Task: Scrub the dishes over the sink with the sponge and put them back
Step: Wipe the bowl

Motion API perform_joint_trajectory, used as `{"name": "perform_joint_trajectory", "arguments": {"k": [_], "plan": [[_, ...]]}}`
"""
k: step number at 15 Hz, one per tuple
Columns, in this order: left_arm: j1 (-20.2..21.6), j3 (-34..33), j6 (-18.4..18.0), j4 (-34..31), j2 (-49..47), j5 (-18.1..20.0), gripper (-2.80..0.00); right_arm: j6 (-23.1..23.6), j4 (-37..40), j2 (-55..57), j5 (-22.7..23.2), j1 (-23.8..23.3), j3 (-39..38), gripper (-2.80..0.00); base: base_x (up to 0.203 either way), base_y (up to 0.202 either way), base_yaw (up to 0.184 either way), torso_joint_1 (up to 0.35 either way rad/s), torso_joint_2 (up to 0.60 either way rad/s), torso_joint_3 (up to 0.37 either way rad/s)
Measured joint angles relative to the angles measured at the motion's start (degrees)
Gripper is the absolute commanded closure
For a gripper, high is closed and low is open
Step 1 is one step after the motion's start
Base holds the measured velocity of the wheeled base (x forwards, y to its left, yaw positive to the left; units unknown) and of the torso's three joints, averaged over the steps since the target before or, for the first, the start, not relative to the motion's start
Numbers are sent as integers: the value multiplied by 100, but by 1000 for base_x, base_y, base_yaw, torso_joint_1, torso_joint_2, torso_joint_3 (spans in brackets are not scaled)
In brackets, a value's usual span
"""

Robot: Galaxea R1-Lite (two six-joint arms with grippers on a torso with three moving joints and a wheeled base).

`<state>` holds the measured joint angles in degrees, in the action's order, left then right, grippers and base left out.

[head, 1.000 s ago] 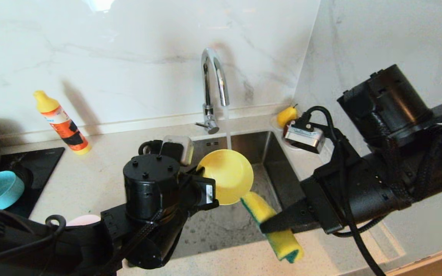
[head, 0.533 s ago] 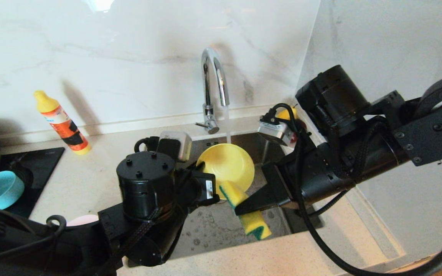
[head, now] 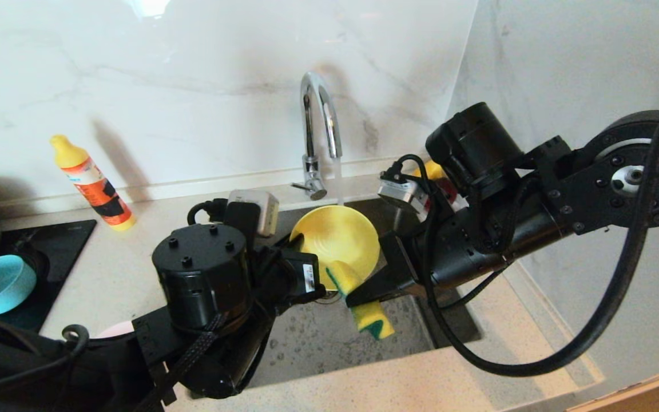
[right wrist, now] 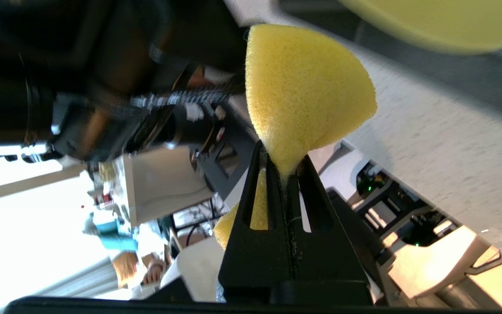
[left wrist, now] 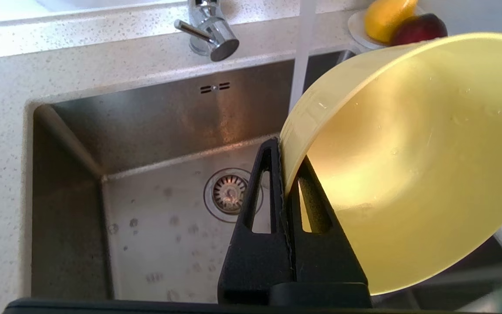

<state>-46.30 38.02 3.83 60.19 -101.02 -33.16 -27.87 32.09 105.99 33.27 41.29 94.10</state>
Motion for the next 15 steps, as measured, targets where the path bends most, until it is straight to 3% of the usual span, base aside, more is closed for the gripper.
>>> {"name": "perform_joint_trajectory", "arguments": {"k": [8,15], "plan": [[-11,-479,-55,453,67,23,0,-74,22,426,2,-174,749,0,0,0,0,0,0,0],[-102,-512,-140,458,67,34,0,-274,32,694,-6,-160,1204,0,0,0,0,0,0,0]]}}
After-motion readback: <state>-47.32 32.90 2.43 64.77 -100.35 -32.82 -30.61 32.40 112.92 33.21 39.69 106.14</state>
